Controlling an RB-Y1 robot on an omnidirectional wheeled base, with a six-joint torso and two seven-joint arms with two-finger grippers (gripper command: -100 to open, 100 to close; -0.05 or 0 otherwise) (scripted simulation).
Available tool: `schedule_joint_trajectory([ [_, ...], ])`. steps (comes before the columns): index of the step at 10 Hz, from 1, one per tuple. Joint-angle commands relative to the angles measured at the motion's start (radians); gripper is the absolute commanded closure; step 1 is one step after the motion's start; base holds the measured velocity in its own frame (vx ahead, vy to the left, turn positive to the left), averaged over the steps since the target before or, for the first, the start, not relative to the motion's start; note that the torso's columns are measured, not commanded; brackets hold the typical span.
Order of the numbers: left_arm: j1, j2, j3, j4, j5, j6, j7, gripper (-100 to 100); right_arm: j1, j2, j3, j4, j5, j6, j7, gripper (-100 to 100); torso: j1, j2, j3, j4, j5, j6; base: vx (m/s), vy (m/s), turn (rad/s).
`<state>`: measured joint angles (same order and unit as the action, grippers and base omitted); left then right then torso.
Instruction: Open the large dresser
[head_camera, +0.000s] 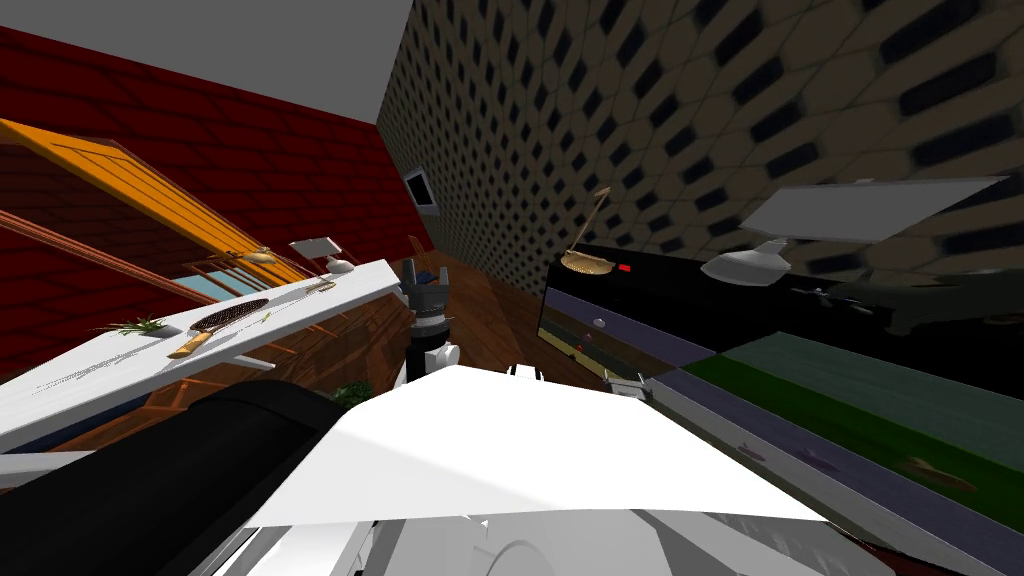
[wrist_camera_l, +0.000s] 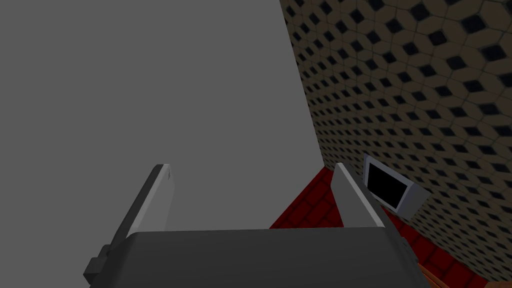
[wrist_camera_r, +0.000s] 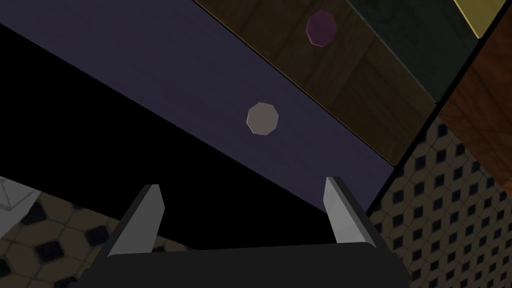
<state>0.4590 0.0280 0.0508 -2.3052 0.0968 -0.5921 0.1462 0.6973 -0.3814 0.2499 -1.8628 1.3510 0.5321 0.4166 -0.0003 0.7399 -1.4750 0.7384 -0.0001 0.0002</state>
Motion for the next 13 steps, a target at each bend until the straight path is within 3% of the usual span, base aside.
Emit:
schedule_joint_trajectory([
  [1,0.000,0.000,0.000,0.000,0.000,0.000,0.000,0,0.002,-0.009,0.009,0.025,0.076,0.052,0.016,-100,0.000,-0.001,0.000,0.000,0.000,0.000,0.071,-0.001,0.057],
  [2,0.000,0.000,0.000,0.000,0.000,0.000,0.000,0,0.002,-0.019,0.018,0.047,0.111,0.094,0.035,-100,0.000,-0.002,-0.001,0.000,0.000,0.000,0.094,-0.003,0.082],
  [5,0.000,0.000,0.000,0.000,0.000,0.000,0.000,0,0.001,-0.029,0.027,0.069,0.196,0.147,0.052,-100,-0.001,-0.003,-0.001,-0.001,0.000,0.000,0.086,-0.015,0.060],
  [6,0.000,0.000,0.000,0.000,0.000,0.000,0.000,0,-0.001,-0.039,0.035,0.091,0.226,0.187,0.070,-100,0.001,-0.002,-0.001,0.000,0.000,0.000,0.094,-0.004,0.089],
  [7,0.000,0.000,0.000,0.000,0.000,0.000,0.000,0,-0.001,-0.039,0.035,0.091,0.252,0.191,0.070,-100,0.001,-0.002,-0.001,0.000,0.000,0.000,0.076,-0.012,0.046],
  [8,0.000,0.000,0.000,0.000,0.000,0.000,0.000,0,-0.002,-0.050,0.042,0.111,0.286,0.234,0.086,-100,0.000,-0.001,-0.001,0.000,0.000,0.000,0.087,-0.028,0.086],
  [9,0.000,0.000,0.000,0.000,0.000,0.000,0.000,0,-0.002,-0.050,0.042,0.111,0.305,0.234,0.086,-100,-0.001,-0.002,-0.001,0.000,0.000,0.000,0.071,-0.028,0.051],
  [10,0.000,0.000,0.000,0.000,0.000,0.000,0.000,0,-0.005,-0.061,0.049,0.130,0.342,0.274,0.102,-100,0.000,-0.001,-0.001,0.000,0.000,0.000,0.095,-0.033,0.098],
  [11,0.000,0.000,0.000,0.000,0.000,0.000,0.000,0,-0.005,-0.061,0.049,0.130,0.355,0.274,0.102,-100,0.000,-0.003,-0.001,-0.001,0.000,0.000,0.080,-0.025,0.039],
  [12,0.000,0.000,0.000,0.000,0.000,0.000,0.000,0,-0.008,-0.072,0.056,0.148,0.392,0.312,0.117,-100,0.001,-0.002,-0.001,-0.001,0.000,0.000,0.083,-0.034,0.083],
  [13,0.000,0.000,0.000,0.000,0.000,0.000,0.000,0,-0.008,-0.072,0.056,0.148,0.402,0.312,0.117,-100,0.000,-0.002,-0.001,0.000,0.000,0.000,0.064,-0.032,0.045],
])
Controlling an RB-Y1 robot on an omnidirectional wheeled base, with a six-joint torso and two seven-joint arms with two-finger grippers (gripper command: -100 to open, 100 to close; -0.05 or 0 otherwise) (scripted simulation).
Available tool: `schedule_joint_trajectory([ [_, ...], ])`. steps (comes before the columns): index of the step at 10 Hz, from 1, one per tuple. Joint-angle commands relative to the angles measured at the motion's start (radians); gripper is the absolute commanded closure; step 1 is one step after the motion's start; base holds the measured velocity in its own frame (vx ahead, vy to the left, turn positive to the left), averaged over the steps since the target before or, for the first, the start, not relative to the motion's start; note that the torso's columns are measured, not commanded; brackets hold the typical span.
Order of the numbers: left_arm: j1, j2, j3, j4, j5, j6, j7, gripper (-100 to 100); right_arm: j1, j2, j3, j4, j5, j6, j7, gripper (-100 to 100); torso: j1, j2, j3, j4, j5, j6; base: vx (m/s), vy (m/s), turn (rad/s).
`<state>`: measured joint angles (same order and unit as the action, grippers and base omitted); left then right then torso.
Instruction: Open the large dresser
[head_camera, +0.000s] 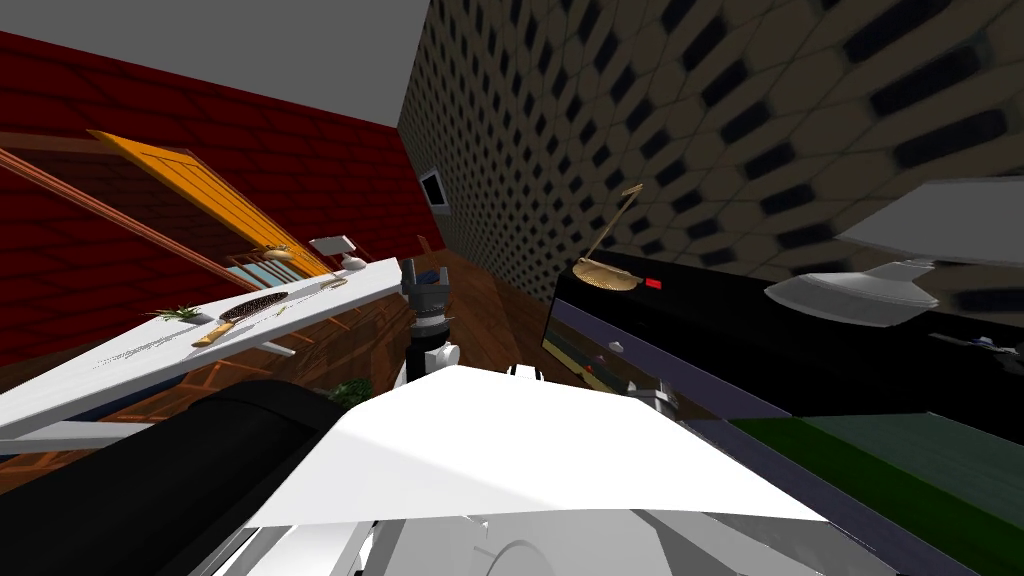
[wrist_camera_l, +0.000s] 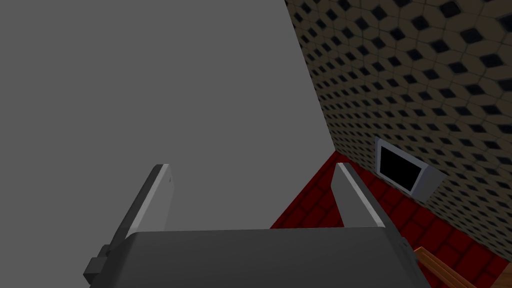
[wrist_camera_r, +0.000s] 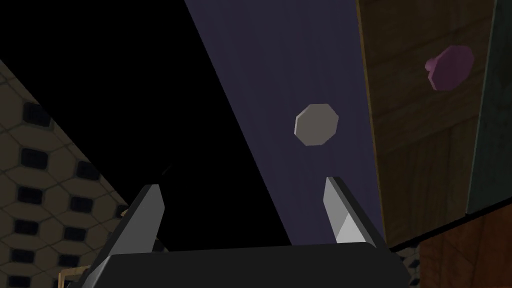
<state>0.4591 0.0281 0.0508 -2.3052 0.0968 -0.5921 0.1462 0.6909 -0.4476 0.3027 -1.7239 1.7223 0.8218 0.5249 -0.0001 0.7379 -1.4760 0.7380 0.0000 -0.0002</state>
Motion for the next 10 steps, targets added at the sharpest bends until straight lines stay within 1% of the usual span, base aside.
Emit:
schedule_joint_trajectory([
  [1,0.000,0.000,0.000,0.000,0.000,0.000,0.000,0,-0.005,-0.016,0.010,0.026,0.071,0.058,0.022,-100,0.000,0.001,0.001,0.000,0.000,0.000,0.076,-0.031,0.073],
  [2,0.000,0.000,0.000,0.000,0.000,0.000,0.000,0,-0.008,-0.027,0.015,0.042,0.098,0.087,0.036,-100,0.000,0.000,0.000,0.000,0.000,0.000,0.085,-0.065,0.115],
  [3,0.000,0.000,0.000,0.000,0.000,0.000,0.000,0,-0.008,-0.027,0.015,0.042,0.114,0.091,0.036,-100,-0.002,0.000,0.000,0.000,0.000,0.000,0.065,-0.053,0.058],
  [5,0.000,0.000,0.000,0.000,0.000,0.000,0.000,0,-0.015,-0.045,0.025,0.070,0.182,0.150,0.059,-100,0.000,-0.001,-0.001,0.000,0.000,0.000,0.108,-0.057,0.099],
  [7,0.000,0.000,0.000,0.000,0.000,0.000,0.000,0,-0.022,-0.060,0.033,0.091,0.242,0.197,0.078,-100,-0.001,-0.001,-0.001,0.000,0.000,0.000,0.104,-0.079,0.097],
  [10,0.000,0.000,0.000,0.000,0.000,0.000,0.000,0,-0.030,-0.076,0.041,0.112,0.298,0.244,0.098,-100,0.001,0.001,0.000,0.000,0.000,0.000,0.092,-0.065,0.073],
])
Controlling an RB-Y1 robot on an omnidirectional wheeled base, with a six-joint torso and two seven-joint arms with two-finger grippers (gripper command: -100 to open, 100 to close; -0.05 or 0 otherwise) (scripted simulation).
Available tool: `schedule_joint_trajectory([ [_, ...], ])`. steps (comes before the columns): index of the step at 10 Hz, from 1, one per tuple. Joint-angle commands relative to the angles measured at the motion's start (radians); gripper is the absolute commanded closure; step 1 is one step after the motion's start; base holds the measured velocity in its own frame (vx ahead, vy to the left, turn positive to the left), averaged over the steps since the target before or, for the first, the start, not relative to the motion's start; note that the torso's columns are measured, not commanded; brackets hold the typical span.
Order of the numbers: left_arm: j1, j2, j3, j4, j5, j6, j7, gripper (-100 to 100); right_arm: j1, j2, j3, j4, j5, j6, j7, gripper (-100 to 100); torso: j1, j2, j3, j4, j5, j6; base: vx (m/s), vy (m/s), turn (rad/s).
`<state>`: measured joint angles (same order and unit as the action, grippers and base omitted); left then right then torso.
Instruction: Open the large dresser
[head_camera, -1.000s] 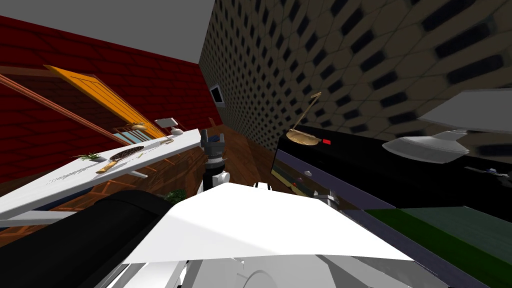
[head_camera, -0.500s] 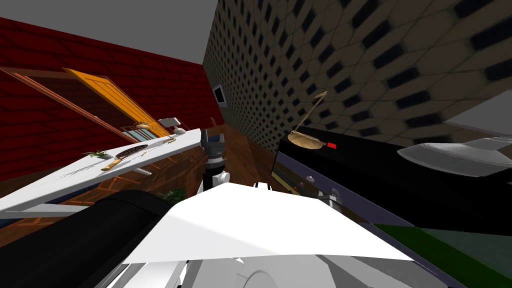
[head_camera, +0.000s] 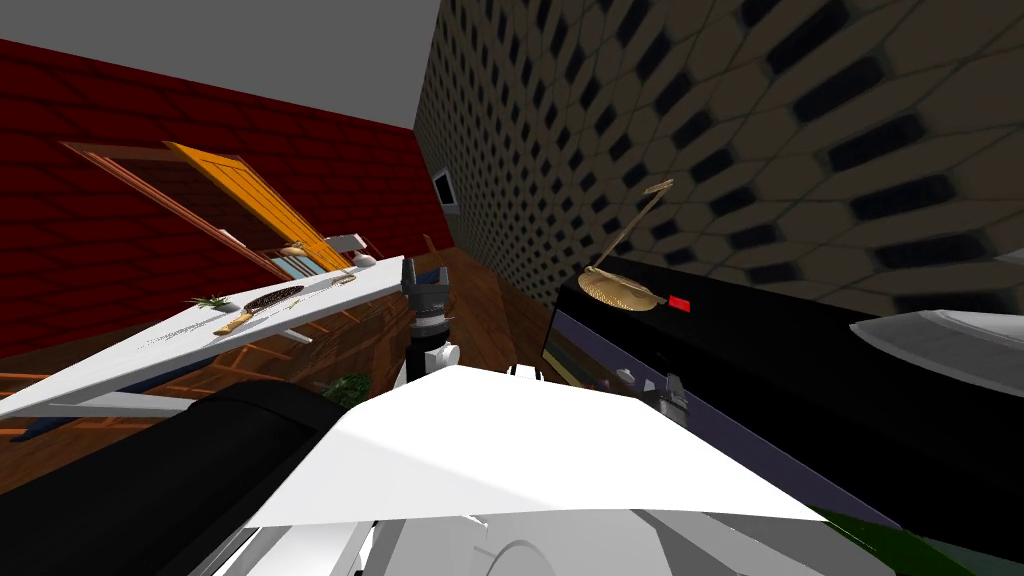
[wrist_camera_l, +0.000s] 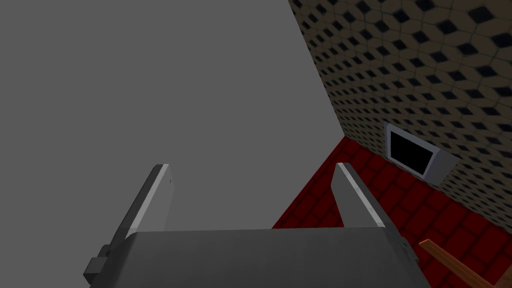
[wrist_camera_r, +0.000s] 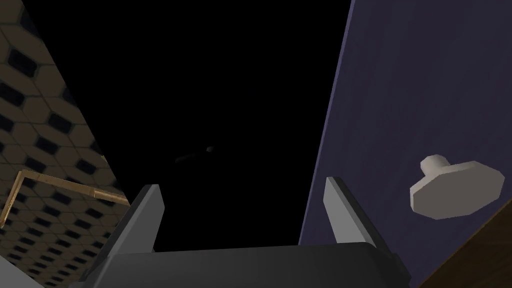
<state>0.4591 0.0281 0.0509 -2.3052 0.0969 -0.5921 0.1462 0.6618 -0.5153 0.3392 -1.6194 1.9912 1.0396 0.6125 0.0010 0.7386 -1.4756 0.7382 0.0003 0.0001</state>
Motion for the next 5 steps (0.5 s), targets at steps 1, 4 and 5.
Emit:
schedule_joint_trajectory([
  [1,0.000,0.000,0.000,0.000,0.000,0.000,0.000,0,-0.004,-0.013,0.007,0.013,0.048,0.042,0.017,-100,0.000,0.001,0.000,0.000,0.000,0.000,0.056,-0.069,0.073],
  [4,0.000,0.000,0.000,0.000,0.000,0.000,0.000,0,0.012,-0.029,-0.009,-0.024,0.024,0.015,0.019,-100,0.000,-0.001,-0.001,0.000,0.000,0.000,0.065,-0.029,-0.013],
  [5,0.000,0.000,0.000,0.000,0.000,0.000,0.000,0,0.011,-0.021,0.002,-0.009,0.030,0.021,0.015,-100,-0.003,-0.006,-0.004,0.000,0.002,-0.002,0.030,0.000,-0.030],
])
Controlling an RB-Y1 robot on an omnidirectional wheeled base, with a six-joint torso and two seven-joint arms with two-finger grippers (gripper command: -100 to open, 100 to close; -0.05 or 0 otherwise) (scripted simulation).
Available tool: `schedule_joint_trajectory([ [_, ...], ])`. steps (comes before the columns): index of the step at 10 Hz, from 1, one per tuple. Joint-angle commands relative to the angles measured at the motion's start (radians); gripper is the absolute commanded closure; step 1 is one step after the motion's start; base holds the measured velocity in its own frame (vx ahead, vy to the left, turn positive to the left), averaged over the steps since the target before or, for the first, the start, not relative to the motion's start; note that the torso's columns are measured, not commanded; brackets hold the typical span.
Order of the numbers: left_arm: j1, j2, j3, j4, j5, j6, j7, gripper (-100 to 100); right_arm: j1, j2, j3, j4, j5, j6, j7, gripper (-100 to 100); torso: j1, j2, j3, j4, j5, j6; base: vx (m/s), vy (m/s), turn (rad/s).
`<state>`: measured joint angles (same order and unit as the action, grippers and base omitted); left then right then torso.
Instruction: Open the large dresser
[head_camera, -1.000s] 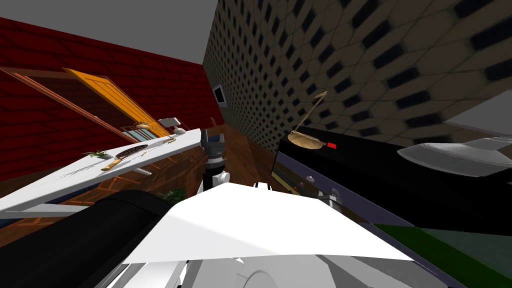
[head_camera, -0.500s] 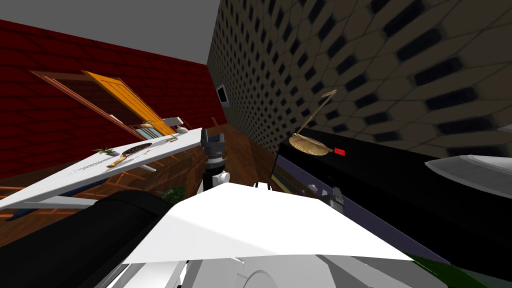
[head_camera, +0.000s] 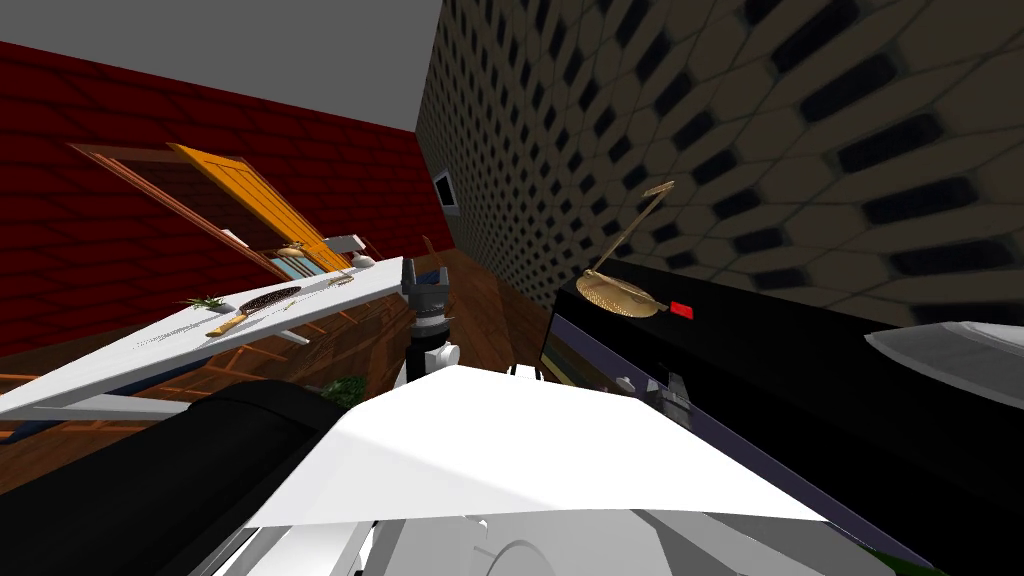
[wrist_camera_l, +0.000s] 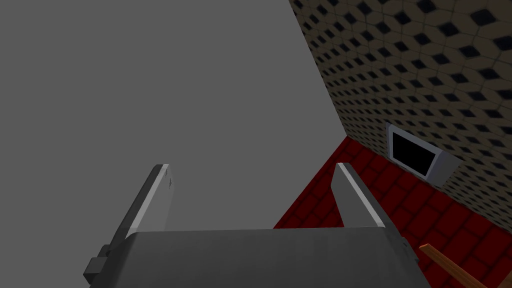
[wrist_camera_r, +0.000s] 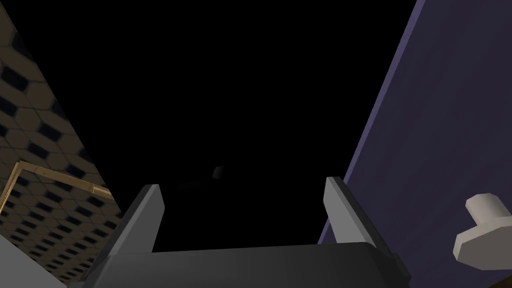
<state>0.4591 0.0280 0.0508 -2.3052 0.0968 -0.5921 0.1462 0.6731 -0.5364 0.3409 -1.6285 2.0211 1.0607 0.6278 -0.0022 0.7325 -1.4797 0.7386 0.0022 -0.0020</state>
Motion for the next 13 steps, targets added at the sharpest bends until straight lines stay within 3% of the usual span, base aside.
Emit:
schedule_joint_trajectory([
  [1,0.000,0.000,0.000,0.000,0.000,0.000,0.000,0,0.004,0.000,0.002,-0.001,0.000,-0.001,0.001,100,-0.001,0.000,0.000,-0.001,-0.001,-0.002,-0.009,0.004,-0.019],
  [3,-0.001,0.000,0.000,0.000,0.000,0.000,0.000,0,0.000,0.024,-0.015,-0.018,-0.018,-0.008,0.040,100,-0.002,0.002,0.003,-0.003,-0.007,-0.002,-0.147,0.084,0.149],
  [6,-0.001,0.000,0.000,0.000,0.000,0.000,0.000,0,-0.004,0.055,-0.034,-0.036,-0.042,-0.021,0.089,100,0.004,0.008,0.005,0.000,-0.001,0.002,-0.198,0.088,0.131],
  [7,-0.001,0.000,0.000,0.000,0.000,0.000,0.000,0,-0.003,0.048,-0.029,-0.031,-0.036,-0.017,0.075,100,0.004,0.007,0.004,0.000,-0.002,0.002,-0.093,0.057,0.024],
  [8,0.000,0.000,0.000,0.000,0.000,0.000,0.000,0,-0.025,0.060,-0.029,-0.046,-0.068,-0.033,0.053,-100,-0.001,0.000,0.001,-0.002,-0.003,0.002,-0.041,-0.021,0.020],
  [13,0.000,0.000,0.000,0.000,0.000,0.000,0.000,0,-0.085,0.088,-0.028,-0.089,-0.153,-0.076,-0.023,-100,0.004,0.006,0.004,0.000,-0.002,0.002,-0.037,-0.075,0.030],
])
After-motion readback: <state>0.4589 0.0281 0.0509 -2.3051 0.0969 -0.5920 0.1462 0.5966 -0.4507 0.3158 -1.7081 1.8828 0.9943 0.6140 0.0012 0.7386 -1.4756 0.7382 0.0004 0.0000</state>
